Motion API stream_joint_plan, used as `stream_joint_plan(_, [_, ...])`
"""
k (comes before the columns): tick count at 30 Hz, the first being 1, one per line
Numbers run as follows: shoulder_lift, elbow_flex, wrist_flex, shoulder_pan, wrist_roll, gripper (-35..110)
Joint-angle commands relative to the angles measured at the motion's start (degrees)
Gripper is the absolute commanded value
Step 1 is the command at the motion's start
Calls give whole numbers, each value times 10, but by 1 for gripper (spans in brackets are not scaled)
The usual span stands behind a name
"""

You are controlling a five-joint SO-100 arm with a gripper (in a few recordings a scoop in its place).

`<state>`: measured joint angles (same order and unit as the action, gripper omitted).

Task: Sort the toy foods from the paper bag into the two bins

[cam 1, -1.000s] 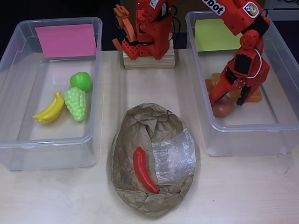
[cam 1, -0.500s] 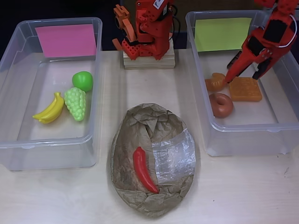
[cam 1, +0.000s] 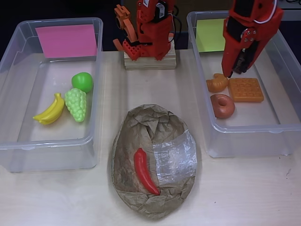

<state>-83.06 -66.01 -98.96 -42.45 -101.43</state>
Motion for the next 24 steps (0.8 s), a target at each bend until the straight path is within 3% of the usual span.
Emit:
stream_joint_plan(1, [-60,-31,38,79,108,10])
stream_joint_plan(8, [-82,-125,155,244,247,9])
stream_joint_plan(13, [-34,-155,218,309,247,9])
stream_joint_plan(24, [131,-151,392,332,223,20])
